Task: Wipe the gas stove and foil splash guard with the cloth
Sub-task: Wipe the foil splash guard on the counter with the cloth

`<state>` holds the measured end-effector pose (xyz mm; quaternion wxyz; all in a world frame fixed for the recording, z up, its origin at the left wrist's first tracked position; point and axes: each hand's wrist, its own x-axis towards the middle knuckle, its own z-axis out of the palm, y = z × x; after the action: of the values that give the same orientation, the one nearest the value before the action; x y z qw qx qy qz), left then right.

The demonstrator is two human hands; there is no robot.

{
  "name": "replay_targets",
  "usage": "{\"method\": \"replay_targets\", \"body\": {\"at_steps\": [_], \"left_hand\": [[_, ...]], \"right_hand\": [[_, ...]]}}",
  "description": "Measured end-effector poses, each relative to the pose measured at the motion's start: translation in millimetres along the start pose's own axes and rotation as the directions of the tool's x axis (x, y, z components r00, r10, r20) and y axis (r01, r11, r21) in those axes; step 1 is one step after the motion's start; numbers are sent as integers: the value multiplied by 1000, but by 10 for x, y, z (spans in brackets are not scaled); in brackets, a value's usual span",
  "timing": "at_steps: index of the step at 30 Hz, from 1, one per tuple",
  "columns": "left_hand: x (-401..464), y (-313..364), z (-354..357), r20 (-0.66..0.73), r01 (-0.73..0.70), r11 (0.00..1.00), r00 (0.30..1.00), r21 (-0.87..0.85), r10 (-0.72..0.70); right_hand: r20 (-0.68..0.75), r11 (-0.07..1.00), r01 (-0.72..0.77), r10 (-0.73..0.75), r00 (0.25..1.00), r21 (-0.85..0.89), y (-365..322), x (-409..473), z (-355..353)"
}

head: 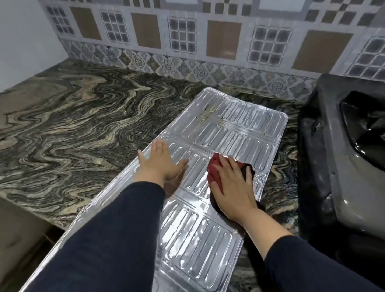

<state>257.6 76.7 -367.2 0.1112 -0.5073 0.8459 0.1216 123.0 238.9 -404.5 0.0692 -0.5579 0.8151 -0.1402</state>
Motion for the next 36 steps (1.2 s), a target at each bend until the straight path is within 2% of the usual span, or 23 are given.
{"method": "replay_targets", "body": {"at_steps": [4,11,17,26,32,36], "left_hand": [[310,53,-154,23,-7,999,1000,-31,8],[592,158,-158,112,33,999,993,-19,-31],[631,168,-163,140,42,998,990,-50,-35],[640,142,-104,123,28,998,992,-64,-20],[621,146,-79,104,43,992,994,-117,-31],[637,158,-84,111,51,993,993,-103,-40]], "right_hand": [[62,999,31,-29,998,-35,38,31,-24],[110,997,-33,41,993,-66,23,144,-81],[111,975,-213,219,969,-65,430,731,-157],[10,882,-453,458,889,-129,1201,1616,-361],[47,887,-445,453,890,-123,1582,2028,-504],[72,904,-415,423,903,-104,1483,2016,-485]]}}
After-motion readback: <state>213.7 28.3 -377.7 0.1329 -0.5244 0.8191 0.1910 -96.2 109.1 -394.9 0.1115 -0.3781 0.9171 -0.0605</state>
